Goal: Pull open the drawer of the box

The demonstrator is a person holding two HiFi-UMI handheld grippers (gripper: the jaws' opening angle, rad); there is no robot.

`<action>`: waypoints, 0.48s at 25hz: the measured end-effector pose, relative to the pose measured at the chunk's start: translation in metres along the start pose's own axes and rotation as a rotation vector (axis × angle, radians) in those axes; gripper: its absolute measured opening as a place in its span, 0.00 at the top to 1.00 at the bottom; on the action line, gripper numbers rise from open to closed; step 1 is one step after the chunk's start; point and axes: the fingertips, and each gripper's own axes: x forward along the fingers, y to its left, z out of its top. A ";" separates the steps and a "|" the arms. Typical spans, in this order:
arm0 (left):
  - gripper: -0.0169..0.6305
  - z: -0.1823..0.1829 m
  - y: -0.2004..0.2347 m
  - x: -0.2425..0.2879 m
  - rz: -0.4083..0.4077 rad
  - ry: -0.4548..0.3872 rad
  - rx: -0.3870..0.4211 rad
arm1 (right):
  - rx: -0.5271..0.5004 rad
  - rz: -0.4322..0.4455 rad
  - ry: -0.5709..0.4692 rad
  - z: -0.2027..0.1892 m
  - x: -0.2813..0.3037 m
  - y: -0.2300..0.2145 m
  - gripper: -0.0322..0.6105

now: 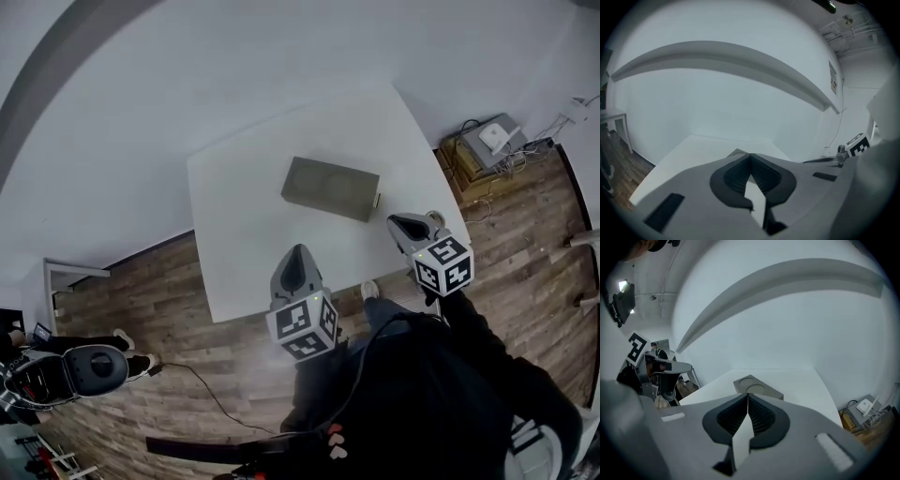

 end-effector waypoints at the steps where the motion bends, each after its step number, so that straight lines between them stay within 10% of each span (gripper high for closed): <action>1: 0.98 0.005 -0.005 0.011 -0.005 0.002 0.007 | -0.005 0.006 0.010 0.002 0.005 -0.009 0.96; 12: 0.98 -0.001 -0.011 0.083 -0.025 0.087 -0.008 | 0.084 0.057 0.025 0.001 0.058 -0.065 0.94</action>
